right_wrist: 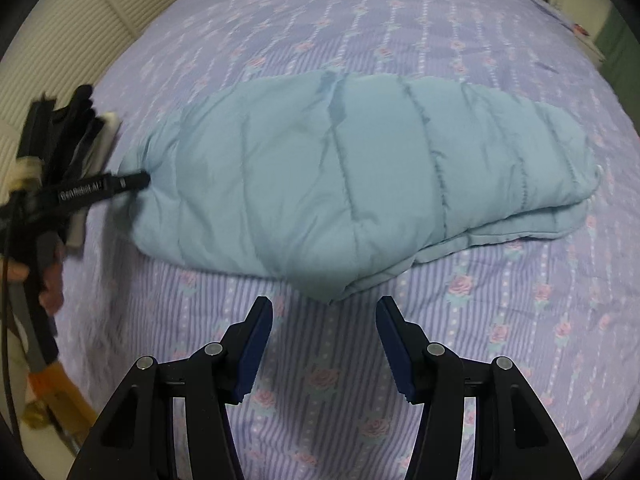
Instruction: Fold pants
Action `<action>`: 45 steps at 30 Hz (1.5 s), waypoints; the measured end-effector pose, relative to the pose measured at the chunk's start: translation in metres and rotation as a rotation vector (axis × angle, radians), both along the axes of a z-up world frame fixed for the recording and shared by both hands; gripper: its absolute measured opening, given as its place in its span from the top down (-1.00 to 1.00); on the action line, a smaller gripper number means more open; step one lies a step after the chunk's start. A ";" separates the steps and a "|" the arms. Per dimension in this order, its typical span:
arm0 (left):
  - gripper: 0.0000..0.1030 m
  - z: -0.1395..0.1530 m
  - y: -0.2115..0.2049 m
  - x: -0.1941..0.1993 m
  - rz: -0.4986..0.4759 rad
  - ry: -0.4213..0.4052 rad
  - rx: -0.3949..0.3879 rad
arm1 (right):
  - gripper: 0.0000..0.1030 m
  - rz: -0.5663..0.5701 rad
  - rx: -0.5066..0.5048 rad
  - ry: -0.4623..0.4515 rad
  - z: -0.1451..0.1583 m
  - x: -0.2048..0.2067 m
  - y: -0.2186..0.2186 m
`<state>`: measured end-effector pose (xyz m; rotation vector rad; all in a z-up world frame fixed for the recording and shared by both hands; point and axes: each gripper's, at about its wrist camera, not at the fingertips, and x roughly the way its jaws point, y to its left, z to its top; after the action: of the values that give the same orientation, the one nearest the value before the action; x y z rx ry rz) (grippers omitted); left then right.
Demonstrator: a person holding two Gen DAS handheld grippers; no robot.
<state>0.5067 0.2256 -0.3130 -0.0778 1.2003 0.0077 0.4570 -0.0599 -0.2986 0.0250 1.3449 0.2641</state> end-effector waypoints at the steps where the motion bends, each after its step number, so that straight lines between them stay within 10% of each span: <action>1: -0.03 0.013 -0.003 -0.010 -0.002 -0.038 0.056 | -0.08 0.013 0.026 0.003 0.000 -0.001 -0.004; 10: 0.35 0.010 -0.038 -0.038 -0.051 0.036 -0.166 | 0.09 0.099 0.169 0.040 -0.012 0.009 -0.025; 33: 0.54 -0.045 -0.043 -0.002 0.022 0.138 -0.017 | 0.14 0.196 0.167 0.045 -0.034 0.032 0.001; 37: 0.54 -0.048 -0.039 -0.003 0.027 0.153 -0.015 | 0.70 0.195 0.172 0.091 -0.048 0.026 0.000; 45: 0.52 -0.047 -0.054 0.006 0.023 0.193 0.048 | 0.76 0.208 0.132 0.164 -0.058 0.019 0.004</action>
<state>0.5132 0.1714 -0.3604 -0.0491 1.3910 0.0656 0.4762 -0.0559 -0.3568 0.0180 1.4932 0.5364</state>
